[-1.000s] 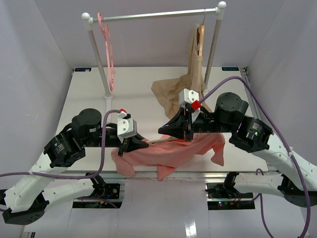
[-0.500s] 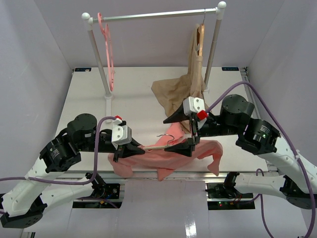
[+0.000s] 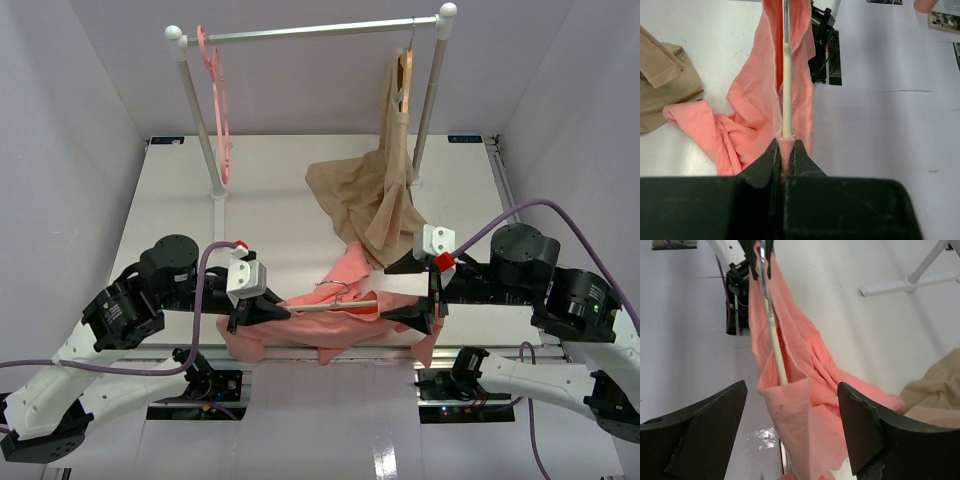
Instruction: Place the t-shirt on the hanger
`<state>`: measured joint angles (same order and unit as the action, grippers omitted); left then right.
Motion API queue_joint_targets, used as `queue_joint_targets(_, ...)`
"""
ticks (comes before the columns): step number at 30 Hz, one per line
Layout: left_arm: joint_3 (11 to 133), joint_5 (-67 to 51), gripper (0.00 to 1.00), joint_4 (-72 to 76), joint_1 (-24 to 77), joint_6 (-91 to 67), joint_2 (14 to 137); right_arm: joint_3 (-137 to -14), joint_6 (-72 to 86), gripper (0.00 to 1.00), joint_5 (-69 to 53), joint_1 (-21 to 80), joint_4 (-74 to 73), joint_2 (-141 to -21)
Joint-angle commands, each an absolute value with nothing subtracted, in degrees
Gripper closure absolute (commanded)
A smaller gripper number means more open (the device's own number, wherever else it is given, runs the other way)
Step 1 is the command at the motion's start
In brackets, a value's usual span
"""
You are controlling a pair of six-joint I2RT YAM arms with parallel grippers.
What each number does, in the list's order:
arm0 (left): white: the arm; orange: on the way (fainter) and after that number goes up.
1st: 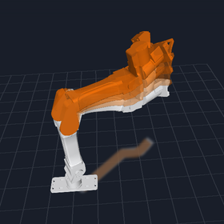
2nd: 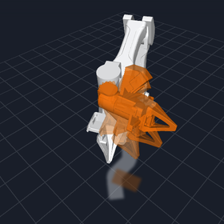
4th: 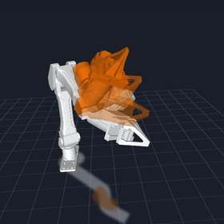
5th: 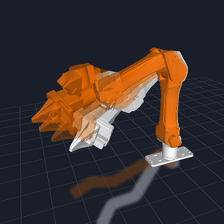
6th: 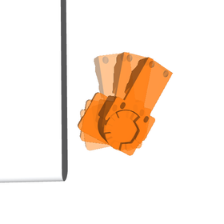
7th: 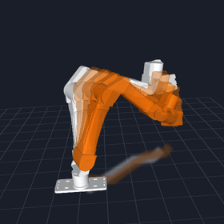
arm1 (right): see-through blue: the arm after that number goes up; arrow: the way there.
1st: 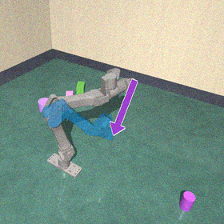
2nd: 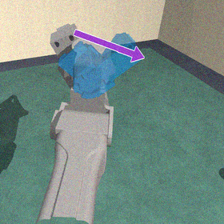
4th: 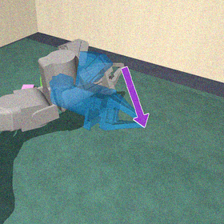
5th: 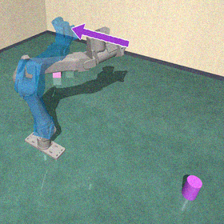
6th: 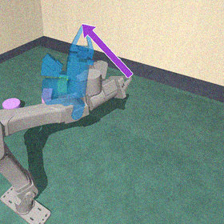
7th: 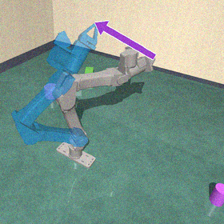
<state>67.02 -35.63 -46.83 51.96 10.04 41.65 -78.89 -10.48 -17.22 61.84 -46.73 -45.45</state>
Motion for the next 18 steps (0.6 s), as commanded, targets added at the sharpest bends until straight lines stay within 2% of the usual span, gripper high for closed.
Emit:
queue_joint_targets(1, 66.9, -38.7, 1.00, -43.3, 52.0, 9.5, 40.2, -77.5, -10.1, 0.23, -12.9, 61.7, -51.6, -45.4)
queue_joint_targets(4, 67.0, -38.9, 1.00, -43.5, 52.1, 9.5, 40.7, -76.7, -10.7, 0.28, -14.1, 61.7, -51.5, -45.4)
queue_joint_targets(8, 66.2, -39.3, 1.00, -42.7, 52.0, 9.4, 40.8, -75.3, -11.0, 0.26, -14.7, 61.7, -51.6, -46.7)
queue_joint_targets(11, 65.7, -40.3, 1.00, -41.8, 52.0, 9.4, 40.6, -73.7, -11.1, 0.28, -15.4, 61.8, -51.1, -47.7)
queue_joint_targets(16, 66.3, -39.9, 1.00, -41.9, 52.0, 9.4, 40.6, -72.6, -10.8, 0.51, -16.4, 61.7, -49.9, -48.0)
queue_joint_targets(18, 66.7, -39.9, 1.00, -42.0, 52.0, 9.4, 40.5, -72.6, -10.7, 0.69, -16.4, 61.7, -49.8, -47.7)
